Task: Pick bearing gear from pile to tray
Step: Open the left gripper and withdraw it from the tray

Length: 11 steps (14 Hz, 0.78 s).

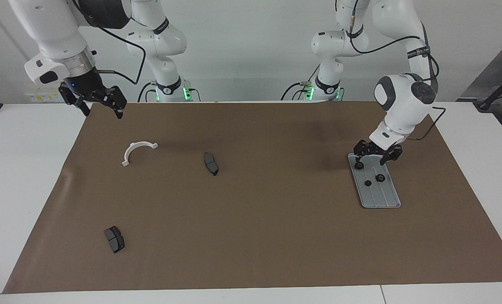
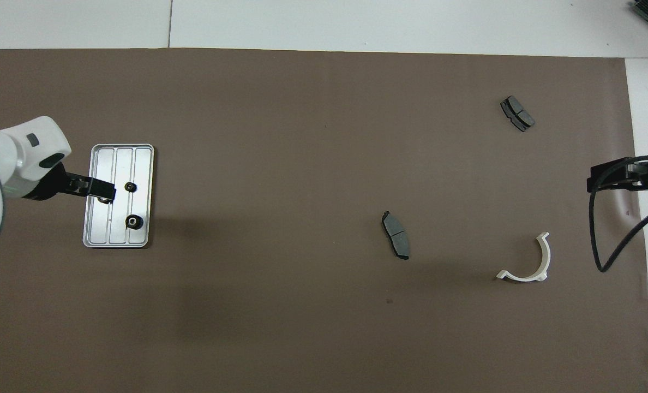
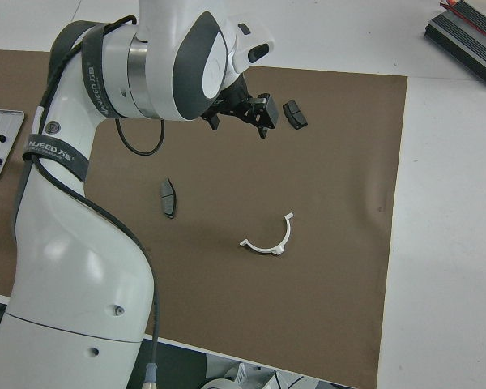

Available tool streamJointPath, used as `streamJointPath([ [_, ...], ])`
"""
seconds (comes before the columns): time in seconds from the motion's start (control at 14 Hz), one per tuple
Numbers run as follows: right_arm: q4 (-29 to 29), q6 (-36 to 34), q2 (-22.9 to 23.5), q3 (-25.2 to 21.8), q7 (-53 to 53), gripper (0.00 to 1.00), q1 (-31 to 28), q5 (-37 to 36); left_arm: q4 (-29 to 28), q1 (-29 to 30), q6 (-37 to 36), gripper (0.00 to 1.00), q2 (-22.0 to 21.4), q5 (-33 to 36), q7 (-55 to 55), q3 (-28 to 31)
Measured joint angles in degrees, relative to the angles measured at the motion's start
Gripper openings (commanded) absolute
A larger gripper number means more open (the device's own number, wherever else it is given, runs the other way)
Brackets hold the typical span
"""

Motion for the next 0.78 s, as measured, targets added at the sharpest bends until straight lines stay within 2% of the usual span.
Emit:
streamJointPath([
  [0.14, 0.0, 0.0, 0.0, 0.1, 0.0, 1.0, 0.0, 0.0, 6.7, 0.0, -6.2, 1.0, -1.7, 0.0, 0.0, 1.1],
  [0.28, 0.0, 0.0, 0.0, 0.1, 0.0, 1.0, 0.0, 0.0, 10.3, 0.0, -10.7, 1.0, -3.6, 0.2, 0.0, 1.6],
  [0.5, 0.0, 0.0, 0.0, 0.1, 0.0, 1.0, 0.0, 0.0, 16.2, 0.0, -18.9, 1.0, -4.2, 4.5, 0.0, 1.4],
  [0.78, 0.0, 0.0, 0.0, 0.1, 0.0, 1.0, 0.0, 0.0, 18.2, -0.1, -20.7, 1.0, -3.9, 5.5, -1.6, 1.0],
])
